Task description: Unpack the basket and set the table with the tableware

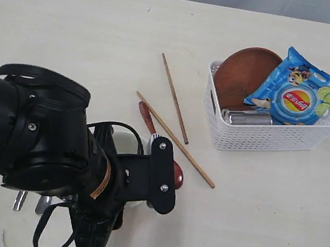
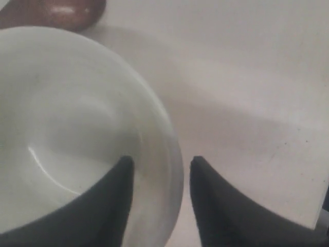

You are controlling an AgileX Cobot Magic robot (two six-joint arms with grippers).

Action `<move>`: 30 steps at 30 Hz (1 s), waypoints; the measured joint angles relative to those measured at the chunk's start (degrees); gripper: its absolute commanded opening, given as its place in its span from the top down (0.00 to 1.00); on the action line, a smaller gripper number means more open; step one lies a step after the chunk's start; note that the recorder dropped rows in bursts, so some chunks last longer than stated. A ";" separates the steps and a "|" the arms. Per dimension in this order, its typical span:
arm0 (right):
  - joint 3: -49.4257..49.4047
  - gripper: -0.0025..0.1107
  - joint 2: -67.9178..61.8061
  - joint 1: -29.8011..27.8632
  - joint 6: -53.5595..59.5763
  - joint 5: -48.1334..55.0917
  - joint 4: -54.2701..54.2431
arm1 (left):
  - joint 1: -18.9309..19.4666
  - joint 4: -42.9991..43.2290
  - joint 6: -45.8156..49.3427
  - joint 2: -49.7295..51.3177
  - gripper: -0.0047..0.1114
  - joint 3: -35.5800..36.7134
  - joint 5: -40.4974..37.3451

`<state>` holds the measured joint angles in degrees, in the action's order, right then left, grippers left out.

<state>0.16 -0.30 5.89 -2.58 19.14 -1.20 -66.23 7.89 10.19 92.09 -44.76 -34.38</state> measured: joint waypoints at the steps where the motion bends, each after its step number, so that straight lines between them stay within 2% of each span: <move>1: 0.00 0.98 0.00 0.00 -0.11 0.00 0.00 | 0.00 0.00 -0.18 0.00 0.53 0.00 -0.11; 7: 0.00 0.98 0.00 0.00 -0.11 0.00 0.00 | 0.00 0.00 -2.14 -1.91 0.53 -1.10 -0.47; 14: 0.00 0.98 0.00 0.00 -0.11 0.00 0.00 | 0.52 0.00 -6.92 -8.23 0.53 -8.16 0.26; 17: 0.00 0.98 0.00 0.00 -0.11 0.00 0.00 | 4.42 -0.51 -12.88 -8.08 0.53 -13.88 -1.38; 20: 0.00 0.98 0.00 0.00 -0.11 0.00 0.00 | 12.15 -4.91 -19.19 -3.77 0.53 -23.08 -10.60; 22: 0.00 0.98 0.00 0.00 -0.11 0.00 0.00 | 17.70 -10.53 -18.60 0.91 0.53 -28.94 -19.02; 25: 0.00 0.98 0.00 0.00 -0.11 0.00 0.00 | 22.32 -18.58 -9.37 7.81 0.53 -35.26 -26.36; 28: 0.00 0.98 0.00 0.00 -0.11 0.00 0.00 | 22.11 -24.48 11.42 12.62 0.53 -39.35 -27.21; 30: 0.00 0.98 0.00 0.00 -0.11 0.00 0.00 | 20.86 -25.99 26.05 14.44 0.55 -40.43 -25.08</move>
<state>0.16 -0.30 5.89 -2.69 19.14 -1.20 -45.38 -18.10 36.24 106.53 -85.19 -59.46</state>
